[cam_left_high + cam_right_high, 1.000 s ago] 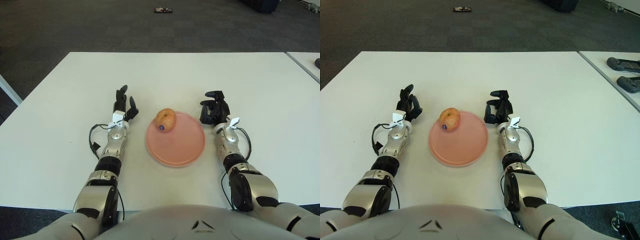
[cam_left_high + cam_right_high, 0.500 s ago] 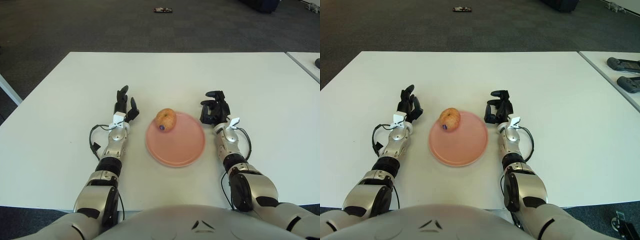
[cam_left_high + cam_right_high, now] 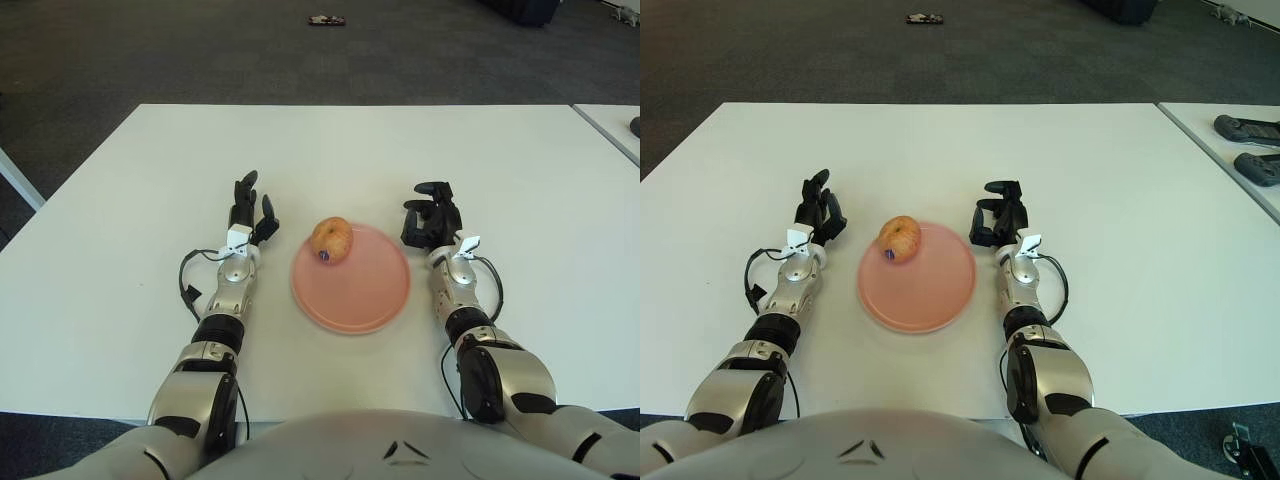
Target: Put the apple into the plate.
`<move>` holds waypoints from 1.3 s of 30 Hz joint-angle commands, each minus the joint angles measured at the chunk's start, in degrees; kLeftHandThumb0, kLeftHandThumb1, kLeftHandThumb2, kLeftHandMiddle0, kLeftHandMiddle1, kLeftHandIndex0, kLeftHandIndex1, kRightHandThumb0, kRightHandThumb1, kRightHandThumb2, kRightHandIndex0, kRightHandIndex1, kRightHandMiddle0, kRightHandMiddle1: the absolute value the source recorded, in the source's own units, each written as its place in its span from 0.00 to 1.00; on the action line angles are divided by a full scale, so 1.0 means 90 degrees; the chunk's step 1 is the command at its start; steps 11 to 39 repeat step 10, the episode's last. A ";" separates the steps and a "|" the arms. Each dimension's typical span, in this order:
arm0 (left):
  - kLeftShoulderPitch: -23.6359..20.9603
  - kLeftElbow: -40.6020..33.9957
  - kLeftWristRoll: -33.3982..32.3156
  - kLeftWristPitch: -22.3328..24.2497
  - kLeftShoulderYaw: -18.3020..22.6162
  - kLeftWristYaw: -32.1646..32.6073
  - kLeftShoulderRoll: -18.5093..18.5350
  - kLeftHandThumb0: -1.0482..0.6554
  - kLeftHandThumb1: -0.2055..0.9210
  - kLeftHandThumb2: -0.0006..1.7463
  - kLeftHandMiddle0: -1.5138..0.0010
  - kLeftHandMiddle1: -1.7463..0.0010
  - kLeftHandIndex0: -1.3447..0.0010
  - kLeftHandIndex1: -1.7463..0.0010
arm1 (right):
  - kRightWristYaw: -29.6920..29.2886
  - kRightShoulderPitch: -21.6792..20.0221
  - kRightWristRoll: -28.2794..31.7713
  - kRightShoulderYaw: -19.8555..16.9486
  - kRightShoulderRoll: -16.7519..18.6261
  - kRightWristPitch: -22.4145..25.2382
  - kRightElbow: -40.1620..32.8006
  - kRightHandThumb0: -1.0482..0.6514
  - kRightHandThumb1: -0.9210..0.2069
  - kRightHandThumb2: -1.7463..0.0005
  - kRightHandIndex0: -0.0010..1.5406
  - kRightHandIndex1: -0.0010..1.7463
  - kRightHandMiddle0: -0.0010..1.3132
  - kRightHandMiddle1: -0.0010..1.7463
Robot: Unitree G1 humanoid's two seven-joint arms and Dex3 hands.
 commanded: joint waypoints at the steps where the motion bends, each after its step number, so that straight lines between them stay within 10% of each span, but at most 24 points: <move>1: 0.0051 -0.0006 0.0035 -0.0081 -0.0011 0.0004 0.0007 0.14 1.00 0.51 0.92 0.82 1.00 0.63 | -0.0222 0.0162 -0.0142 0.0068 -0.0013 0.0104 0.0238 0.62 0.37 0.38 0.26 0.99 0.27 0.98; 10: 0.0109 -0.0101 0.0067 -0.0078 -0.0031 0.0032 0.0010 0.14 1.00 0.51 0.91 0.82 1.00 0.63 | -0.0488 0.0176 -0.0271 0.0222 -0.0039 0.0297 0.0142 0.61 0.03 0.68 0.17 0.91 0.09 1.00; 39: 0.0109 -0.0101 0.0067 -0.0078 -0.0031 0.0032 0.0010 0.14 1.00 0.51 0.91 0.82 1.00 0.63 | -0.0488 0.0176 -0.0271 0.0222 -0.0039 0.0297 0.0142 0.61 0.03 0.68 0.17 0.91 0.09 1.00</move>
